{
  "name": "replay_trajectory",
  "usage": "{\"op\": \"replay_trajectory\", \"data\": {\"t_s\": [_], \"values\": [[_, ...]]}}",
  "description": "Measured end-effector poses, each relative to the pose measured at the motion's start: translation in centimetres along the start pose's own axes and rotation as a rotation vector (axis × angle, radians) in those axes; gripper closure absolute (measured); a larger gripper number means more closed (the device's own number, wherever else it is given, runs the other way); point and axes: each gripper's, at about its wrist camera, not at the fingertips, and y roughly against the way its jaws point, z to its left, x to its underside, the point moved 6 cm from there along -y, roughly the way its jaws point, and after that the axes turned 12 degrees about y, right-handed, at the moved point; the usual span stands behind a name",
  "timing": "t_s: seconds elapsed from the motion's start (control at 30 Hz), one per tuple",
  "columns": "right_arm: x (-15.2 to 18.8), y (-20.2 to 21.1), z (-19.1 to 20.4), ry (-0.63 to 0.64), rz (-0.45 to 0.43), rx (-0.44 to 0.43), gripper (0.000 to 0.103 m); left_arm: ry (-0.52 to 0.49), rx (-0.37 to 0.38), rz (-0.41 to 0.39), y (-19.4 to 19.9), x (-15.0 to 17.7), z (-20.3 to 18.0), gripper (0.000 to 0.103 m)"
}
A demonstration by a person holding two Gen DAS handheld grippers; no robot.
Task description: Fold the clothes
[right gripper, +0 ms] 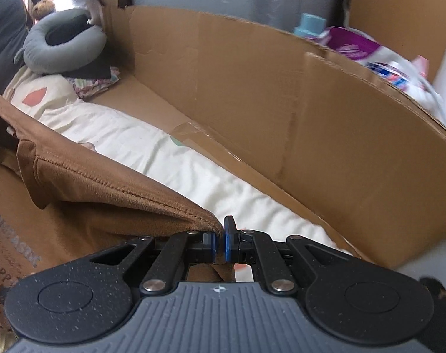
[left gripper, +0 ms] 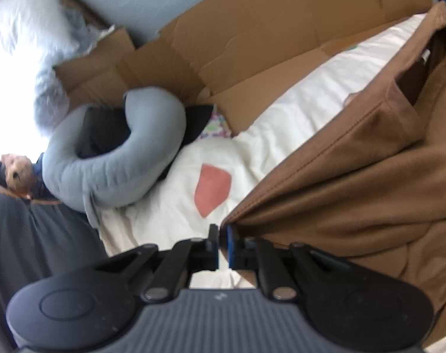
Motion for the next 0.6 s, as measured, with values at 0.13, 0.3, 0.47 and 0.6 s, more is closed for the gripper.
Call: {"op": "replay_trajectory", "data": {"t_s": [0.13, 0.3, 0.47, 0.6], "values": [[-1.3, -2.8, -0.1, 0.005, 0.031, -0.024, 0.1, 0.036, -0.001, 0.036, -2.5, 0.2, 0.6, 0.098], [-2.1, -6.4, -0.2, 0.025, 0.08, -0.026, 0.1, 0.065, -0.004, 0.074, -6.4, 0.1, 0.9, 0.098], [-2.5, -10.0, 0.1, 0.035, 0.129, -0.026, 0.1, 0.078, -0.009, 0.12, -10.1, 0.5, 1.1, 0.098], [-1.9, -13.0, 0.6, 0.008, 0.187, -0.027, 0.099, 0.126, -0.005, 0.168, -12.6, 1.7, 0.6, 0.098]]}}
